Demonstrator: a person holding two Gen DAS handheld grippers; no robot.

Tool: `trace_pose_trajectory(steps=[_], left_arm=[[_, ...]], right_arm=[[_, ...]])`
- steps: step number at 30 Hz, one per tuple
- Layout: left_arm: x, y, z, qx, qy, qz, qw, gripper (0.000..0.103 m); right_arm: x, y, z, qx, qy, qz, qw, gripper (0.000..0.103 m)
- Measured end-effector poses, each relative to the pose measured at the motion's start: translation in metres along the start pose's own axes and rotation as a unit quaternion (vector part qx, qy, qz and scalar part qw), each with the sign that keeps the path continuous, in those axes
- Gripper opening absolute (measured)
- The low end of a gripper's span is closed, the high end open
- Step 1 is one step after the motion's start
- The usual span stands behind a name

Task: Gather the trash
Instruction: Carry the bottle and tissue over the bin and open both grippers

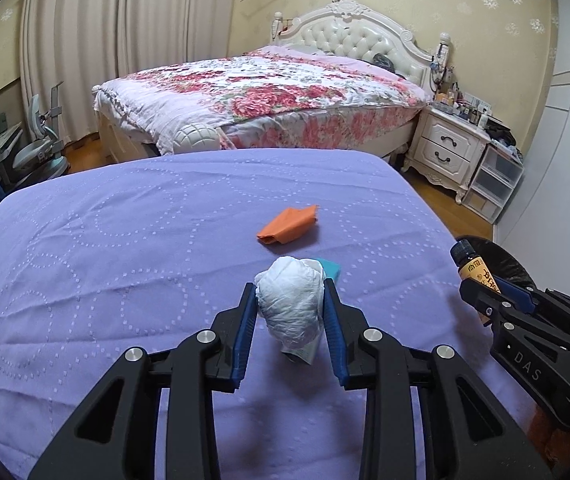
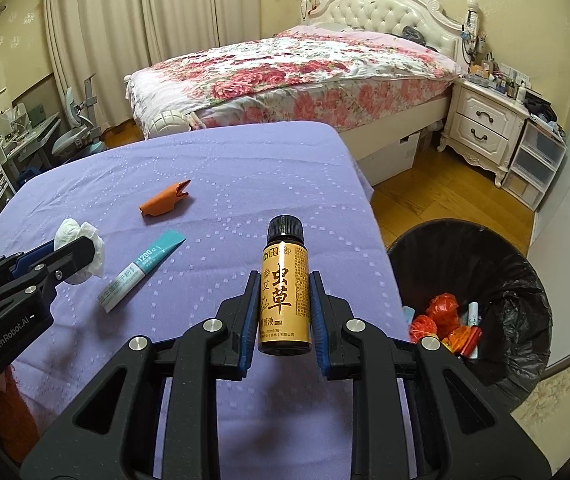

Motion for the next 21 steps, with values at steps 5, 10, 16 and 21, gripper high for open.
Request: trace_pose_trajectory(steps=[5,10,16,21], left_arm=[[0.025,0.004,-0.001,0.005,-0.019,0.015,0.9997,0.033],[0.053,0.003,-0.003,0.009,-0.039,0.027,0.9988,0.033],[0.089,-0.006,-0.007,0.006,-0.065,0.044,0.9969,0.033],[0.120,-0.016,-0.011,0.002,-0.084,0.056,0.9949,0.033]], right_arm=[[0.015,0.018,0.002,0.013,-0.010,0.009,1.000,0.023],[0.038,0.031,0.004,0.024,-0.022,0.026,0.999,0.023],[0.077,0.039,0.005,0.033,-0.045,0.053,0.997,0.023],[0.112,0.040,0.005,0.037,-0.071,0.074,0.994,0.023]])
Point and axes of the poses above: each gripper's, at about its wrist camera, not at the fingertips, and y roughly against the way its jaws point, x to its right, z to its underside, the point moved 10 cm from there along -y, roughly the way its jaws point, and after that the axes turned 5 degrees about -y, right-handed, at the moved point
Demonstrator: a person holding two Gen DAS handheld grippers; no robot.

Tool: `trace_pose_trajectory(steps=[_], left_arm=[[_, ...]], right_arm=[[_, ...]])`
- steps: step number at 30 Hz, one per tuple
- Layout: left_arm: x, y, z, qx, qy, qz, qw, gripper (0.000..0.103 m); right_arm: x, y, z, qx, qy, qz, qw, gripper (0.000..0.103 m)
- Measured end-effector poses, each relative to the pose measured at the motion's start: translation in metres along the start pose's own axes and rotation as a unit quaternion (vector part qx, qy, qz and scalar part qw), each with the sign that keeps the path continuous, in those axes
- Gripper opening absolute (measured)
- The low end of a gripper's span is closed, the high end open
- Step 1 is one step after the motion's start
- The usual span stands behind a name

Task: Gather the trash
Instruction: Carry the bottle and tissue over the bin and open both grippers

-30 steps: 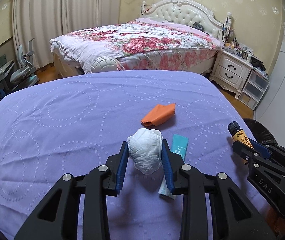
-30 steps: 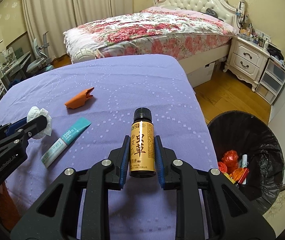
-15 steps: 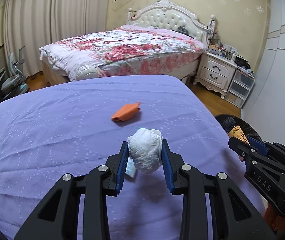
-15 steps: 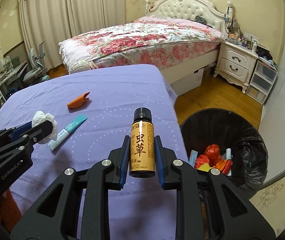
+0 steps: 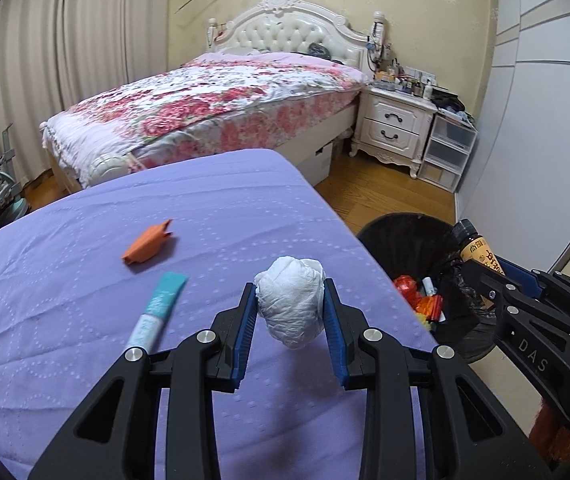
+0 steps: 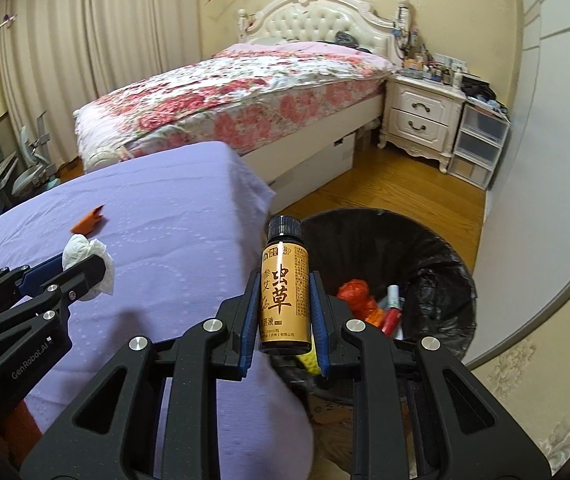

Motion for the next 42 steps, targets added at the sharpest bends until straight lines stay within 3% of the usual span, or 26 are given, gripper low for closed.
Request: trace_pose_trajectory(steps=[12,26,30,32,34,37,42], left_arm=[[0.057,-0.032,-0.032,0.005,-0.042,0.013,0.9990,0.033],[0.094,-0.078,-0.043,-0.018,-0.076,0.005,0.9969,0.034],[0.095,-0.085,-0.042,-0.022,-0.075,-0.002,0.9970,0.042],[0.095,-0.087,-0.042,-0.022,-0.073,-0.008,0.9971,0.059],[0.092,-0.087,-0.042,-0.020,-0.066,-0.011,0.9976,0.067],[0.090,-0.087,-0.041,-0.024,-0.061,-0.011,0.9978,0.072],[0.084,-0.083,-0.038,-0.027,-0.058,-0.015,0.9979,0.073]], right_arm=[[0.065,-0.013,-0.010,0.005,-0.043,0.042,0.998,0.023],[0.098,-0.035,-0.015,-0.002,-0.071,0.054,0.996,0.023],[0.104,-0.042,-0.014,-0.006,-0.076,0.060,0.995,0.023],[0.107,-0.045,-0.013,-0.008,-0.077,0.064,0.995,0.024],[0.110,-0.047,-0.013,-0.007,-0.079,0.068,0.994,0.027],[0.112,-0.048,-0.012,-0.006,-0.085,0.075,0.994,0.037],[0.113,-0.047,-0.011,-0.005,-0.084,0.077,0.993,0.039]])
Point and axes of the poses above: each gripper's, at about its wrist camera, not at the fingertips, and y roughly against the way its jaws point, x to its right, z to its underside, the point moved 10 cm from there along -y, roughly the way its jaws point, and after that the axes turned 5 degrees about -y, right-handed, at the moved point
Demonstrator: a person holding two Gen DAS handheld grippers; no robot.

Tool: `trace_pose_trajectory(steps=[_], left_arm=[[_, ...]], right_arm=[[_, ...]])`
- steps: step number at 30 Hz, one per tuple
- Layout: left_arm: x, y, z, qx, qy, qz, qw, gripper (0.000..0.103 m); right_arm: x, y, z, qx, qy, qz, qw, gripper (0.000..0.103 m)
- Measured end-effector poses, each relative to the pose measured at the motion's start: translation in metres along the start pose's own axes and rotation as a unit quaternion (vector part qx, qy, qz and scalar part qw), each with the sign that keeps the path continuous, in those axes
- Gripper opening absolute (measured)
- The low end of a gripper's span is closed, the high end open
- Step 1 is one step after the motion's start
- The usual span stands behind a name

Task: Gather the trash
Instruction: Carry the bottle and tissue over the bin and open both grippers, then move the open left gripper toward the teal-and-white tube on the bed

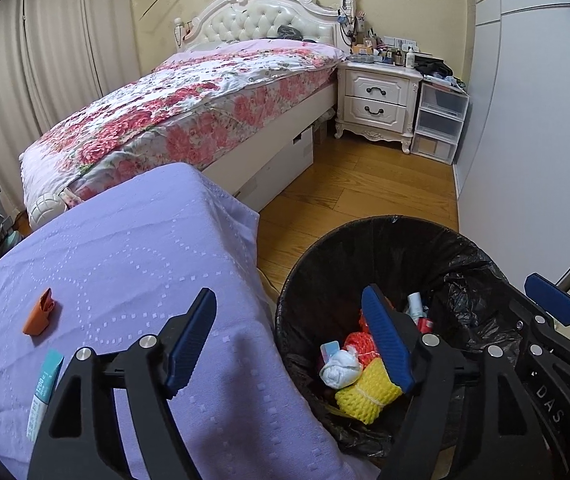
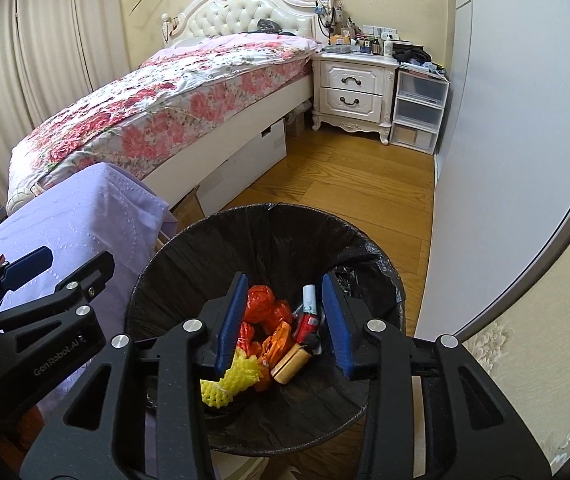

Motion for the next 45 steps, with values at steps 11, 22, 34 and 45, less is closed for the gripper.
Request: trace_pose_trajectory(steps=[11,22,34,45], left_arm=[[-0.025,0.022,0.014,0.007,0.009,-0.019,0.9997,0.073],[-0.098,0.042,0.047,-0.006,0.051,-0.068,0.9964,0.073],[-0.175,0.049,0.097,-0.044,0.105,-0.113,0.9870,0.073],[-0.175,0.042,0.110,-0.064,0.112,-0.063,0.9896,0.050]], right_arm=[[-0.018,0.013,0.008,0.002,0.012,-0.014,1.000,0.047],[-0.078,0.027,0.026,-0.009,0.050,-0.059,0.997,0.047],[-0.145,0.036,0.051,-0.026,0.103,-0.097,0.990,0.048],[-0.170,0.038,0.062,-0.036,0.124,-0.108,0.986,0.048]])
Point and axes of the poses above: each gripper's, at about its wrist camera, not at the fingertips, and y roughly against the way its jaws point, x to its right, z to its underside, the point moved 10 cm from there along -y, roughly the way its jaws point, and after that the axes turned 5 degrees about -y, right-handed, at the moved point
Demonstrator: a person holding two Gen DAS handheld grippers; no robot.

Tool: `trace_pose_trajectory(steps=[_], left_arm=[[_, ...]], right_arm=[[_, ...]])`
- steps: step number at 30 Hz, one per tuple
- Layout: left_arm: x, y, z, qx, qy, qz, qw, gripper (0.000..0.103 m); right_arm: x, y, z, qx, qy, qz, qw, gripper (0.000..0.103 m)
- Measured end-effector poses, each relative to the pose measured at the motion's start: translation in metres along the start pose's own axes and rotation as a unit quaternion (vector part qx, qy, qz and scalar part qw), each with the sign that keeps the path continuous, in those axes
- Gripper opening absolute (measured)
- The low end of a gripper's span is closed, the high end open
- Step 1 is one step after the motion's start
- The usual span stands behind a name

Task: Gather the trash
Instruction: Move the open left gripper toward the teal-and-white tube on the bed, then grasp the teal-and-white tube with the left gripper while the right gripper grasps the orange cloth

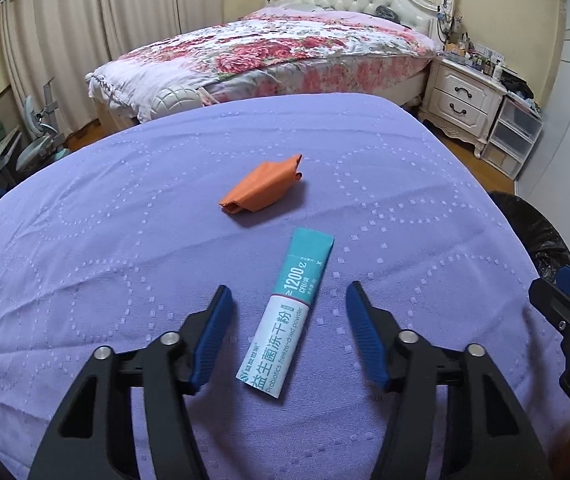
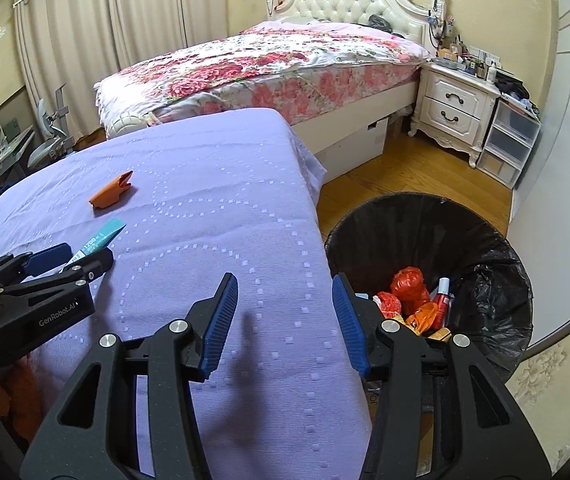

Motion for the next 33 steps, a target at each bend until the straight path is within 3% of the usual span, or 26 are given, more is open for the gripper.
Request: trace_pose_trajectory(steps=[3,5,14,19,22,33], left_arm=[[0.001,0.001,-0.001,0.007,-0.009,-0.001,0.9999,0.028],[-0.001,0.002,0.000,0.010,-0.015,-0.003,0.9998,0.020],[-0.021,0.012,0.006,0.017,0.007,0.004,0.9998,0.018],[-0.054,0.018,0.010,0.021,0.028,-0.016,0.9993,0.018],[-0.076,0.016,0.014,0.016,0.045,-0.028,0.9985,0.018],[-0.150,0.017,0.024,0.012,0.082,-0.069,0.9942,0.018]], right_arm=[[-0.004,-0.001,0.001,-0.002,0.002,-0.002,1.000,0.048],[-0.006,-0.001,0.002,-0.003,0.004,-0.003,1.000,0.048],[-0.025,-0.003,0.000,-0.005,0.021,-0.016,1.000,0.048],[-0.046,-0.007,-0.002,-0.008,0.033,-0.029,0.999,0.048],[-0.063,-0.013,-0.004,-0.011,0.036,-0.043,0.998,0.058],[-0.132,-0.044,-0.010,-0.046,0.048,-0.086,0.994,0.063]])
Point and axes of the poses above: each gripper's, at about its wrist camera, not at the fingertips, and y roughly against the way its jaws point, x to its right, z to its underside, the point moved 10 cm from there along -y, roughly the way its jaws point, and after that the axes turned 5 degrees about -y, right-handed, at the moved point
